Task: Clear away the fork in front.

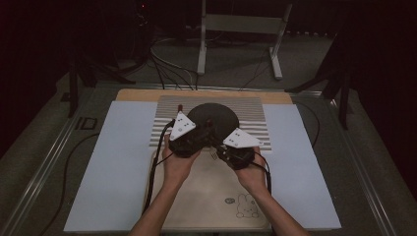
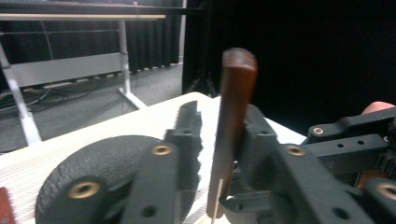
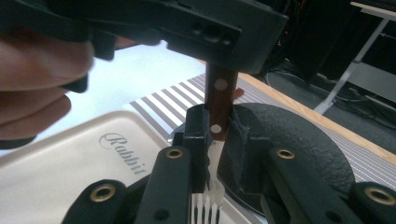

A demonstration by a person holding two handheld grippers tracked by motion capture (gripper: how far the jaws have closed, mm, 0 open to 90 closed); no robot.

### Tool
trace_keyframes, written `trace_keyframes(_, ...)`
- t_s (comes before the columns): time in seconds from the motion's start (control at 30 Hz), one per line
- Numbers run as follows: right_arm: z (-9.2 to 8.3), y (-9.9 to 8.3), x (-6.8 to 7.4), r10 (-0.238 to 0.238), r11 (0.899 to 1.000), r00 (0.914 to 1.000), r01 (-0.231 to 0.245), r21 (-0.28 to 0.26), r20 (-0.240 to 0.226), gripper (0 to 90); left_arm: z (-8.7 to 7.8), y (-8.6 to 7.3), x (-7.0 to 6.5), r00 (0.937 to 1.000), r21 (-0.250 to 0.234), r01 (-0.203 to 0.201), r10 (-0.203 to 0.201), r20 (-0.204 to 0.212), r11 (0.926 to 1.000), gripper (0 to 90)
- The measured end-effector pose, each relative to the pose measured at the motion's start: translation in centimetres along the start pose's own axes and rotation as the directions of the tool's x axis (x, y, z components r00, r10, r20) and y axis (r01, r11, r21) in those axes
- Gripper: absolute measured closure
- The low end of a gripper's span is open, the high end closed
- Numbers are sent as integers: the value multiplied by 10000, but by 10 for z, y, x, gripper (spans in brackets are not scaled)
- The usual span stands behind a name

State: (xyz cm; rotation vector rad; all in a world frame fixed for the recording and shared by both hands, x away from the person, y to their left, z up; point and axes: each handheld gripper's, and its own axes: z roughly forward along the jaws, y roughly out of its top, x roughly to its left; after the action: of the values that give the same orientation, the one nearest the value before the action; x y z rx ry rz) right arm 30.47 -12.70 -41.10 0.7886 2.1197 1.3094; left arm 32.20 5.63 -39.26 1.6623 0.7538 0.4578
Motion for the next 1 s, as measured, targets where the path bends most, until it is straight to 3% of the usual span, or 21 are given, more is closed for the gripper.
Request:
trace_keyframes(0.3,0,0,0,203,9998,9995,-203,-4,-243,768,-1,0,3,9998,126,139,-141,143,9998,804)
trace_keyframes(0.33,0,0,0,264,9997,9992,-263,14,-317,729,-1,0,3,9998,169,118,-121,163,9998,805)
trace_keyframes(0.37,0,0,-1,441,9990,9982,-441,0,-407,627,-1,0,3,9998,192,99,-102,150,9998,805)
trace_keyframes(0.53,-1,-3,-6,850,9963,9947,-842,157,-577,379,-3,0,5,9998,250,133,-137,137,9996,805)
trace_keyframes(0.67,-2,-8,-8,836,9961,9961,-827,303,-272,195,-6,1,8,9998,315,152,-155,93,9994,805)
trace_keyframes(0.77,-5,-12,-11,973,9945,9952,-966,410,-141,142,-9,1,10,9999,350,140,-142,79,9993,805)
trace_keyframes(1.0,-12,-20,-19,1020,9941,9948,-1022,370,69,132,-16,1,15,9998,417,169,-171,58,9990,805)
